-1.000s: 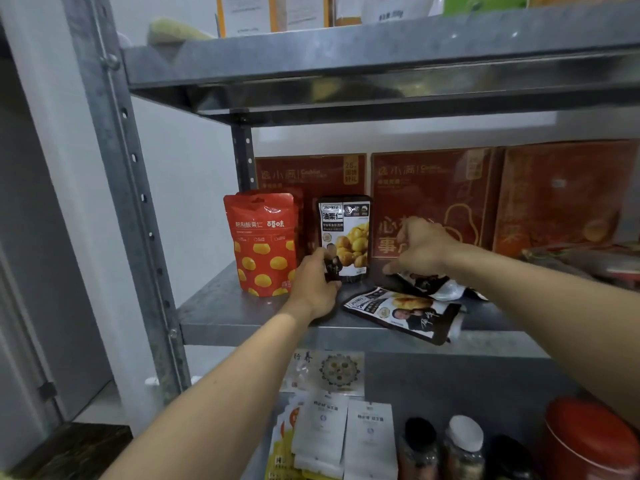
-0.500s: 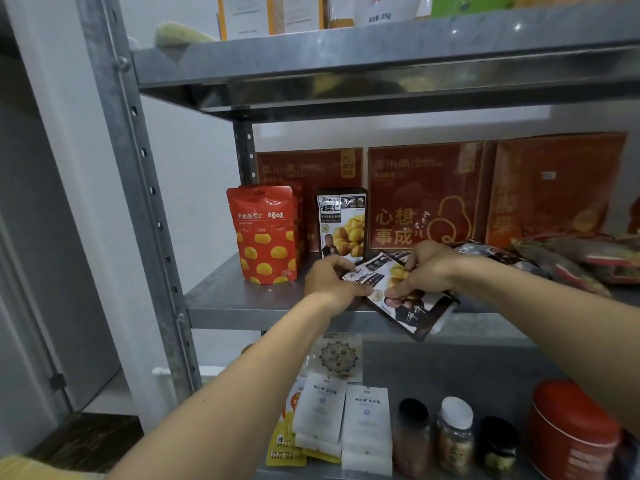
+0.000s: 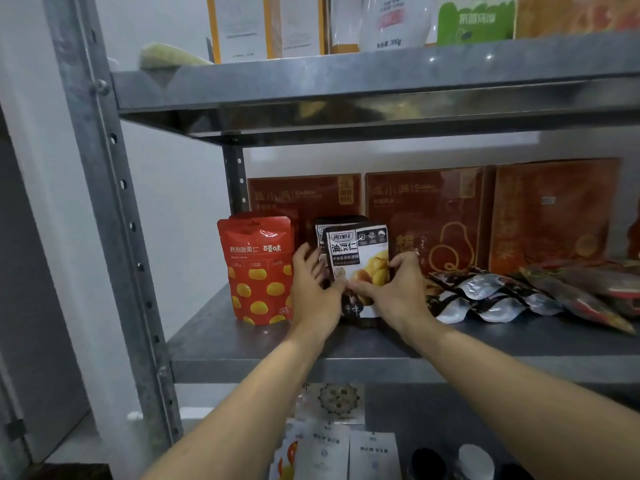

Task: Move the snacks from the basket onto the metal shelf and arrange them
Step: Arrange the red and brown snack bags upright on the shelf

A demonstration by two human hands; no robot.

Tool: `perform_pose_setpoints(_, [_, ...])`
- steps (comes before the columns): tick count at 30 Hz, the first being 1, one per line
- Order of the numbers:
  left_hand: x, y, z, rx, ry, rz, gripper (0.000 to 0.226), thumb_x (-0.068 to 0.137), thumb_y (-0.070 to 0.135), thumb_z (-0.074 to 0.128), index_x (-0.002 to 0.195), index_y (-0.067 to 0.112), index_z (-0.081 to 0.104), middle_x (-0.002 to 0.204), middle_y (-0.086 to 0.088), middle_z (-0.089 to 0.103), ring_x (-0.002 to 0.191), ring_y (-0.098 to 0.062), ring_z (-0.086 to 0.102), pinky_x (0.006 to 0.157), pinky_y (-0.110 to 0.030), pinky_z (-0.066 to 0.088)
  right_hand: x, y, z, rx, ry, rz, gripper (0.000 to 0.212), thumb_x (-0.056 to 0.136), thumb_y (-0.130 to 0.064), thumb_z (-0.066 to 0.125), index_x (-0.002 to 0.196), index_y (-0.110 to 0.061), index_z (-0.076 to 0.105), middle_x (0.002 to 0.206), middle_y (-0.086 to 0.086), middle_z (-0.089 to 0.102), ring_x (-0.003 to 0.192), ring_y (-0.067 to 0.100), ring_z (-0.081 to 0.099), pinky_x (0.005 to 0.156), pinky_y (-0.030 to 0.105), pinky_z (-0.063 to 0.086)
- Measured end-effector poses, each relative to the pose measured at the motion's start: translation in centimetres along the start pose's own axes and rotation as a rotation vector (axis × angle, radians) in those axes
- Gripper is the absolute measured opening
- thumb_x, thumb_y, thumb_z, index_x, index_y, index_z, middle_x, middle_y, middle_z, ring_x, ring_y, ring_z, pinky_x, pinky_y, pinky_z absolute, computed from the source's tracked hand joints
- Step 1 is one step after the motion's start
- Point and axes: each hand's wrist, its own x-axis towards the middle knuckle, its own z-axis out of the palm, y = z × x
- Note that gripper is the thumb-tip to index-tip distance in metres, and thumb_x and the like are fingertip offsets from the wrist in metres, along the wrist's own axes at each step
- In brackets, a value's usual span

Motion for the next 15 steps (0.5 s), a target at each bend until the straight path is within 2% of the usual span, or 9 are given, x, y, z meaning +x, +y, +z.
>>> perform_pose_setpoints(2, [0.5, -1.0, -0.3, 0.09, 0.003, -0.057, 0.077, 0.086, 0.002, 0.069, 0.149, 0.02, 0.028, 0.133, 0.016, 0.051, 0.12, 0.0, 0.045, 0.109, -0.028, 0.038, 0.2, 0.5, 0.9, 0.044, 0.012, -0.009, 0.069, 0.06, -0.022, 0.094, 0.098, -0.017, 0.036, 0.087, -0.003, 0.054, 0.079, 0.011, 0.056, 0.064, 0.013, 0.044])
perform_pose_setpoints(4, [0.8, -1.4, -0.8, 0.176, -0.043, -0.108, 0.069, 0.084, 0.004, 0.07, 0.139, 0.031, 0.037, 0.108, 0.03, 0.05, 0.112, -0.001, 0.049, 0.095, -0.02, 0.039, 0.6, 0.8, 1.5, 0.065, 0.022, -0.031, 0.075, 0.059, -0.02, 0.094, 0.104, -0.014, 0.035, 0.087, -0.01, 0.05, 0.077, 0.004, 0.051, 0.061, 0.008, 0.039])
perform_pose_setpoints(6, [1.1, -1.6, -1.0, 0.2, -0.121, -0.146, 0.069, 0.079, -0.003, 0.069, 0.121, 0.04, 0.037, 0.095, 0.03, 0.051, 0.096, 0.0, 0.055, 0.075, -0.009, 0.039, 1.2, 1.2, 1.7, 0.079, 0.004, -0.059, 0.088, 0.054, -0.019, 0.096, 0.116, -0.014, 0.033, 0.095, -0.011, 0.05, 0.084, 0.003, 0.053, 0.07, 0.005, 0.04])
perform_pose_setpoints(7, [1.2, -1.8, -1.1, 0.209, -0.161, -0.159, 0.071, 0.076, -0.007, 0.069, 0.116, 0.04, 0.035, 0.092, 0.027, 0.053, 0.087, 0.006, 0.053, 0.065, -0.003, 0.038, 1.4, 1.4, 1.8, 0.071, -0.021, -0.067, 0.099, 0.051, -0.021, 0.098, 0.125, -0.014, 0.032, 0.103, -0.008, 0.052, 0.093, 0.006, 0.055, 0.08, 0.007, 0.041])
perform_pose_setpoints(9, [1.5, -2.0, -1.2, 0.222, -0.231, -0.184, 0.076, 0.07, -0.012, 0.072, 0.115, 0.037, 0.034, 0.092, 0.023, 0.056, 0.081, 0.011, 0.049, 0.058, 0.002, 0.038, 1.9, 1.8, 1.5, 0.035, -0.1, -0.043, 0.124, 0.044, -0.03, 0.098, 0.142, -0.017, 0.023, 0.126, -0.003, 0.05, 0.115, 0.012, 0.051, 0.103, 0.026, 0.041])
perform_pose_setpoints(11, [2.1, -2.6, -1.1, 0.225, -0.289, -0.205, 0.09, 0.06, -0.01, 0.08, 0.127, 0.031, 0.036, 0.103, 0.017, 0.062, 0.092, 0.007, 0.056, 0.067, 0.001, 0.042, 2.4, 2.2, 1.2, 0.034, -0.196, 0.014, 0.131, 0.043, -0.03, 0.094, 0.148, -0.027, 0.016, 0.136, -0.003, 0.047, 0.124, 0.015, 0.049, 0.109, 0.037, 0.039])
perform_pose_setpoints(13, [2.6, -3.1, -1.0, 0.23, -0.33, -0.219, 0.109, 0.048, -0.007, 0.087, 0.136, 0.026, 0.031, 0.115, 0.009, 0.064, 0.107, -0.009, 0.061, 0.087, -0.017, 0.052, 2.7, 2.7, 1.3, 0.052, -0.3, 0.073, 0.124, 0.047, -0.021, 0.09, 0.146, -0.036, 0.016, 0.129, -0.004, 0.056, 0.118, 0.016, 0.057, 0.105, 0.039, 0.045])
perform_pose_setpoints(14, [2.8, -3.3, -0.8, 0.231, -0.343, -0.221, 0.113, 0.046, -0.008, 0.088, 0.136, 0.025, 0.029, 0.119, 0.007, 0.063, 0.112, -0.013, 0.06, 0.092, -0.026, 0.053, 2.9, 2.8, 1.5, 0.06, -0.343, 0.092, 0.121, 0.047, -0.019, 0.088, 0.143, -0.041, 0.017, 0.126, -0.005, 0.059, 0.116, 0.018, 0.06, 0.103, 0.041, 0.047])
perform_pose_setpoints(15, [2.9, -3.3, -0.7, 0.233, -0.353, -0.225, 0.111, 0.046, -0.012, 0.087, 0.134, 0.025, 0.03, 0.12, 0.006, 0.062, 0.113, -0.014, 0.059, 0.091, -0.027, 0.053, 3.0, 2.9, 1.7, 0.059, -0.375, 0.107, 0.12, 0.046, -0.018, 0.086, 0.14, -0.045, 0.018, 0.124, -0.005, 0.061, 0.115, 0.021, 0.061, 0.101, 0.043, 0.049])
